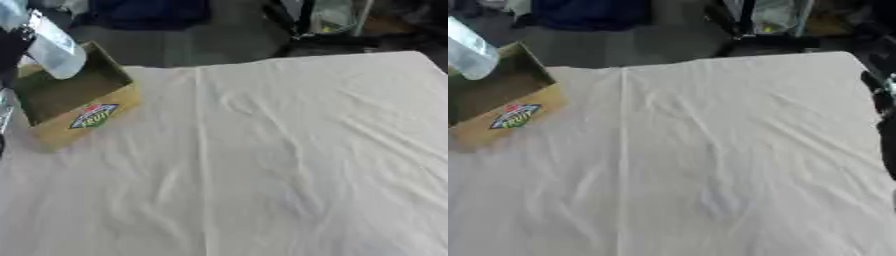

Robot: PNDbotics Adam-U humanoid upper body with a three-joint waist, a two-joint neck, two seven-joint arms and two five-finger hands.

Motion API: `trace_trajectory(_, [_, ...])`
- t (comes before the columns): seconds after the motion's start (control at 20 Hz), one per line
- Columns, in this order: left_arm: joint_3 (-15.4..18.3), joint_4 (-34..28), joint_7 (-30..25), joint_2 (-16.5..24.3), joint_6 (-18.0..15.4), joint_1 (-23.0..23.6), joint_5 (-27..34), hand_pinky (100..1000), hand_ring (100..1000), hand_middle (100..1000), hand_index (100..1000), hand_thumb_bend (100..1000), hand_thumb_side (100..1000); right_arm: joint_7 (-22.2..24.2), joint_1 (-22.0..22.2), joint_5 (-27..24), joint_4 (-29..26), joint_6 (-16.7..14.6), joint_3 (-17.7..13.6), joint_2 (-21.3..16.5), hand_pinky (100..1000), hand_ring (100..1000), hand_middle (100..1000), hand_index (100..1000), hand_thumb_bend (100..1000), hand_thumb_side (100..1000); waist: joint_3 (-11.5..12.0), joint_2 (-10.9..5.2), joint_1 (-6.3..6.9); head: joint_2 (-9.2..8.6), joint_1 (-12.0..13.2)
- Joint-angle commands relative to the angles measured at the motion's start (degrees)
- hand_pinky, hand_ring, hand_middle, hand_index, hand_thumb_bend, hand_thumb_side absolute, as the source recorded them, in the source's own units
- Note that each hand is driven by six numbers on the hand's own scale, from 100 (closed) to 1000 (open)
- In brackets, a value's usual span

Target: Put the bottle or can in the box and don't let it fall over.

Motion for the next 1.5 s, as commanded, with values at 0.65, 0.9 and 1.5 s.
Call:
trace_trajectory(0.65, [3.68,22.85,15.05,-0.26,-2.45,-9.03,-10.47,1000,674,1000,107,100,672,0.64,-2.14,0.12,-1.32,0.37,0.05,0.25,1000,1000,952,1000,100,470,-1.27,0.97,-0.88,-1.93,1.51])
trace_trajectory(0.9, [3.48,24.06,16.12,-0.64,-3.07,-9.33,-11.14,1000,713,1000,118,100,672,0.72,-2.36,0.11,-1.32,0.38,0.05,0.41,1000,1000,953,1000,100,470,-1.51,1.23,-0.96,-1.97,1.84])
trace_trajectory(1.5, [2.23,23.13,8.93,-0.43,-5.40,-9.18,-14.64,1000,1000,1000,812,100,595,0.77,-2.34,0.03,-1.32,0.42,0.00,0.28,1000,1000,952,1000,100,470,-1.49,1.08,-0.89,-1.96,1.84])
